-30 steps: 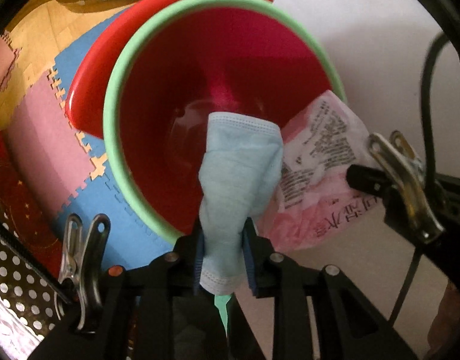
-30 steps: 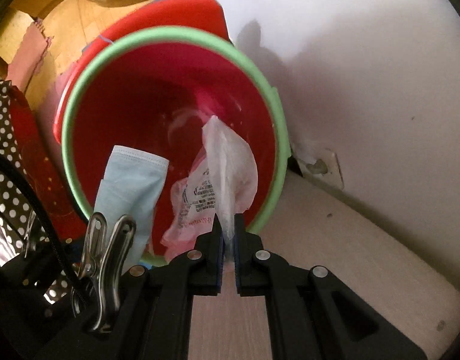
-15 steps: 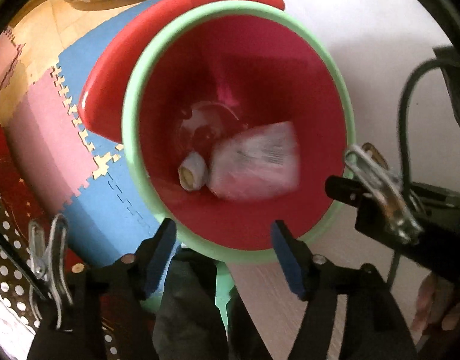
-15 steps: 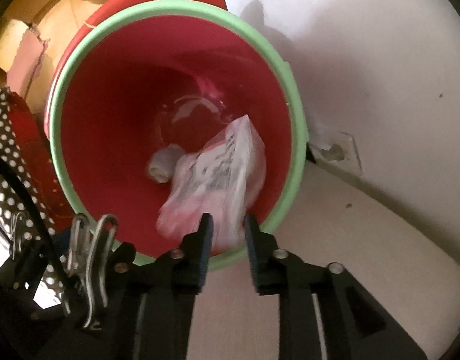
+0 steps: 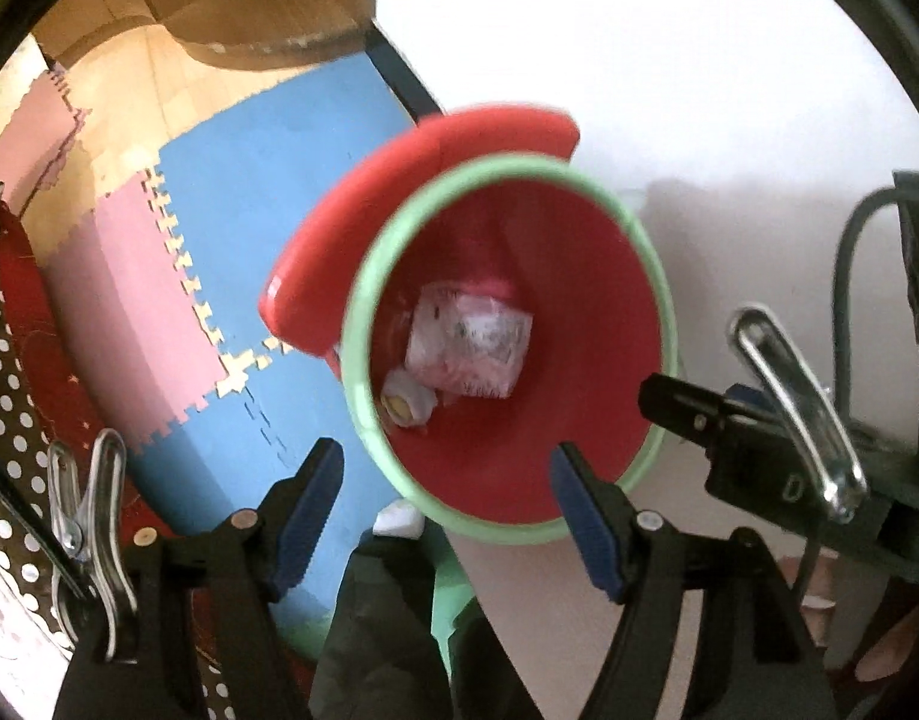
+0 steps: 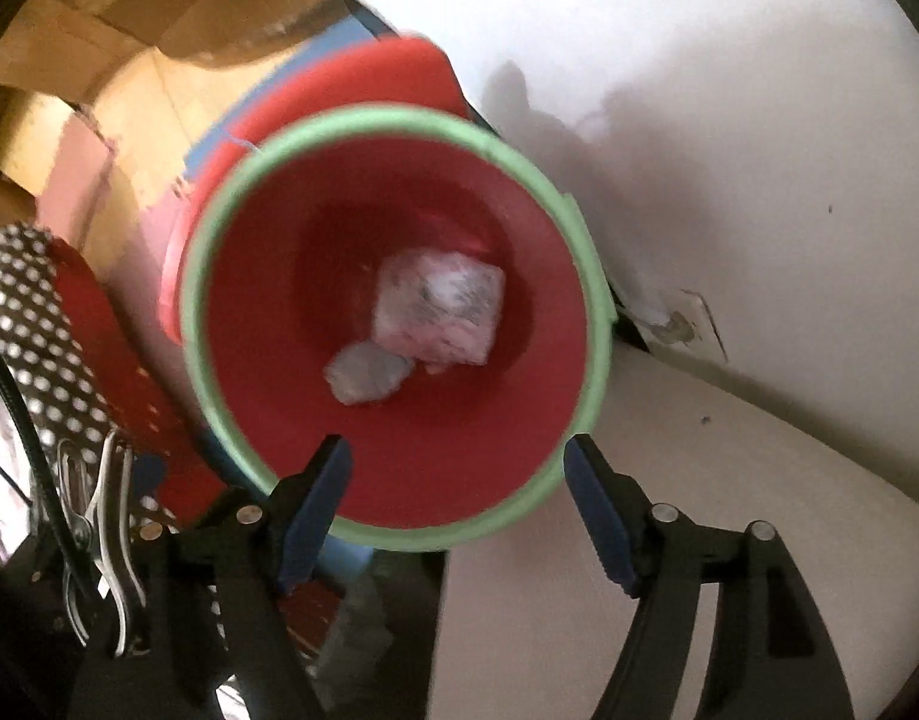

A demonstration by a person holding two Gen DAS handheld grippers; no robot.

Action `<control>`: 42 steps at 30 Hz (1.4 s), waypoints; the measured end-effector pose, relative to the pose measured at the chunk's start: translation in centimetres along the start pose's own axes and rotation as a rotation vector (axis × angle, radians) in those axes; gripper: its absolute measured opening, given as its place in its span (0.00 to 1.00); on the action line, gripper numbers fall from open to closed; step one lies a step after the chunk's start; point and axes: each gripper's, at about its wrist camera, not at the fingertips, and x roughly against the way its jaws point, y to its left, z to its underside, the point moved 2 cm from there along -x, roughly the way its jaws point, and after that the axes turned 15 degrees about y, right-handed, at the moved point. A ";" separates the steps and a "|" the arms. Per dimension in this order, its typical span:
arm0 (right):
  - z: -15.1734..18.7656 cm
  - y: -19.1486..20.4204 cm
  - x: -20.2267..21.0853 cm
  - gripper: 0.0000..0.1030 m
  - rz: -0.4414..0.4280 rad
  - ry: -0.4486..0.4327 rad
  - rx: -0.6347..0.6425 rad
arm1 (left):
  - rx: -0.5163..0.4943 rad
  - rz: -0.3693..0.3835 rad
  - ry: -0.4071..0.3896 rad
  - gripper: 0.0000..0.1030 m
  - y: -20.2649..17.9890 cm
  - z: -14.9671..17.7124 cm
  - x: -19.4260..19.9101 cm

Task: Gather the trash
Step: 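Move both open tools back toward the table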

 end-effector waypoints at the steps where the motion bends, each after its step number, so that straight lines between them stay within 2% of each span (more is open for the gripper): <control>1: 0.4 0.4 0.6 0.73 -0.014 -0.017 -0.001 | 0.002 0.003 -0.013 0.73 0.1 -0.1 0.9; 5: 1.8 1.6 4.9 0.73 -0.121 -0.142 -0.006 | 0.015 -0.021 -0.045 0.73 0.3 0.1 4.5; 10: 4.5 2.1 10.7 0.73 -0.175 -0.289 -0.002 | -0.002 -0.066 -0.104 0.73 -0.4 1.3 8.5; 18: 8.2 1.6 16.9 0.73 -0.215 -0.404 0.013 | 0.016 -0.054 -0.173 0.73 -2.0 2.6 14.3; 23: 11.8 -0.5 20.2 0.74 -0.326 -0.534 -0.070 | -0.017 -0.074 -0.259 0.74 -4.3 3.9 19.2; 26: 13.9 -1.7 21.7 0.76 -0.362 -0.569 -0.109 | -0.034 -0.070 -0.305 0.81 -5.7 5.2 21.5; 29: 16.4 -3.2 22.6 0.76 -0.428 -0.595 -0.145 | -0.035 -0.062 -0.341 0.82 -6.7 6.7 22.9; 34: 21.0 -4.0 24.2 0.76 -0.388 -0.661 -0.085 | -0.043 -0.048 -0.374 0.85 -8.6 10.1 23.9; 36: 22.9 -4.7 24.4 0.76 -0.416 -0.692 -0.097 | -0.058 -0.025 -0.365 0.87 -9.4 11.5 24.3; 39: 25.3 -5.0 23.9 0.77 -0.461 -0.693 -0.117 | -0.090 -0.067 -0.385 0.87 -11.0 13.2 24.8; 42: 27.1 -4.6 24.0 0.77 -0.377 -0.725 -0.052 | -0.112 -0.051 -0.394 0.87 -12.5 14.9 25.1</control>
